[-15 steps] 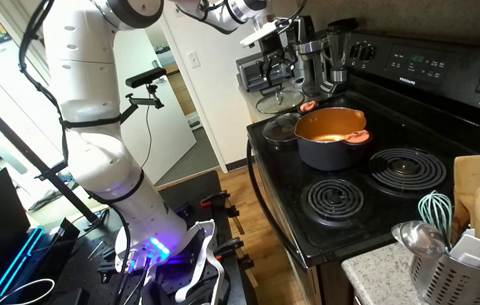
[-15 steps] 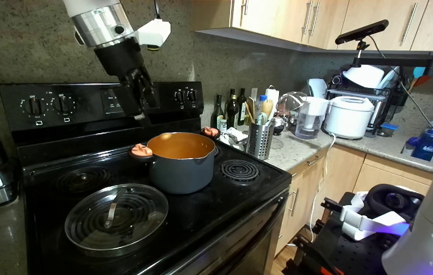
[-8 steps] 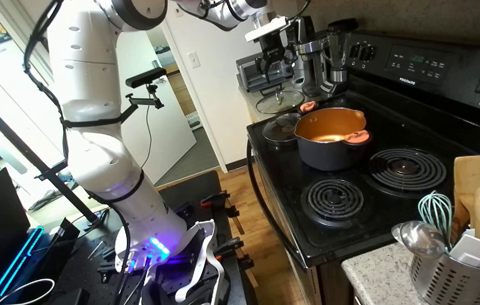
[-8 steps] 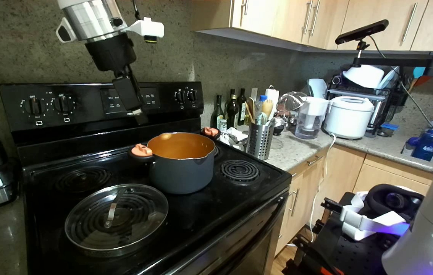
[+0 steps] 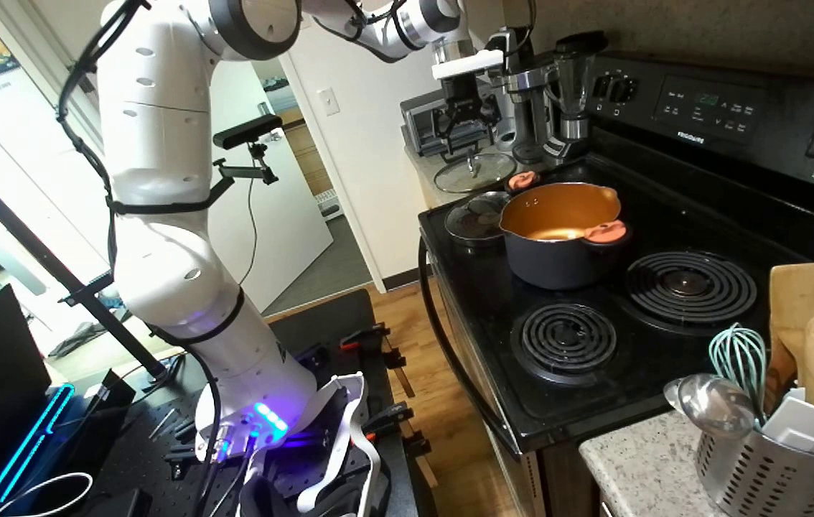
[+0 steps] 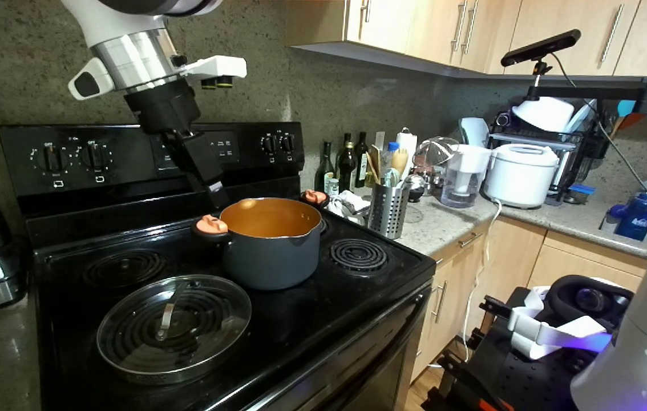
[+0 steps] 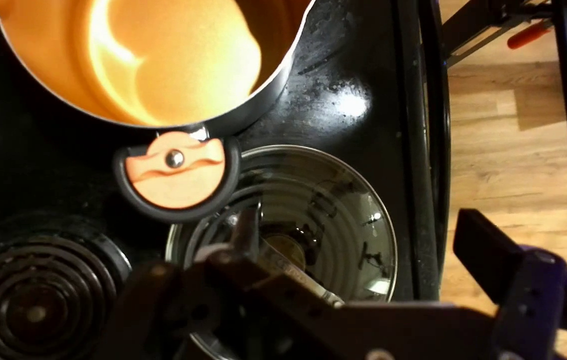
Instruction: Cover the pot with the lid on the stove
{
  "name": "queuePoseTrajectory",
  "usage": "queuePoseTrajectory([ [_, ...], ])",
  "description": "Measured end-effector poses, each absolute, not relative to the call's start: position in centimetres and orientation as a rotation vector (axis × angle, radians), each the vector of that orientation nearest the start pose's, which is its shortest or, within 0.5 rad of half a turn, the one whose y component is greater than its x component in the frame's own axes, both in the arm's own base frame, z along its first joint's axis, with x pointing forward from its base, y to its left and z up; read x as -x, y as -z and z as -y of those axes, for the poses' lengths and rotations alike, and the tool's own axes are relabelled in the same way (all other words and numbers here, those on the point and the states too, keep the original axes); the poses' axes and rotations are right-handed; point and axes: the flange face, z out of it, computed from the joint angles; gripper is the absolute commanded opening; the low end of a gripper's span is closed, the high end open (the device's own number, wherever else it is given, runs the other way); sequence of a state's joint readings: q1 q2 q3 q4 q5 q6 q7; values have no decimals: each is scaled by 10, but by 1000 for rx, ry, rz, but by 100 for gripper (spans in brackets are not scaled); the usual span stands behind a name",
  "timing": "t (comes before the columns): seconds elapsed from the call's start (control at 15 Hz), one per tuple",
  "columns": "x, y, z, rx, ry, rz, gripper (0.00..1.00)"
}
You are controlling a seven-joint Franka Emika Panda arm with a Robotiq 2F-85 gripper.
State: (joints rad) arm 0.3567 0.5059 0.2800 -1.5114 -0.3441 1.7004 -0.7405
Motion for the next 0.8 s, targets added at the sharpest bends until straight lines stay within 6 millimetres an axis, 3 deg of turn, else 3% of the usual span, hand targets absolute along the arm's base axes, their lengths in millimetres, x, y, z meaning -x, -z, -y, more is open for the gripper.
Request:
queuePoseTrajectory([
  [0.47, -542, -338, -348, 1925, -672, 2354, 100],
  [0.8, -537, -337, -347, 1873, -722, 2344, 100],
])
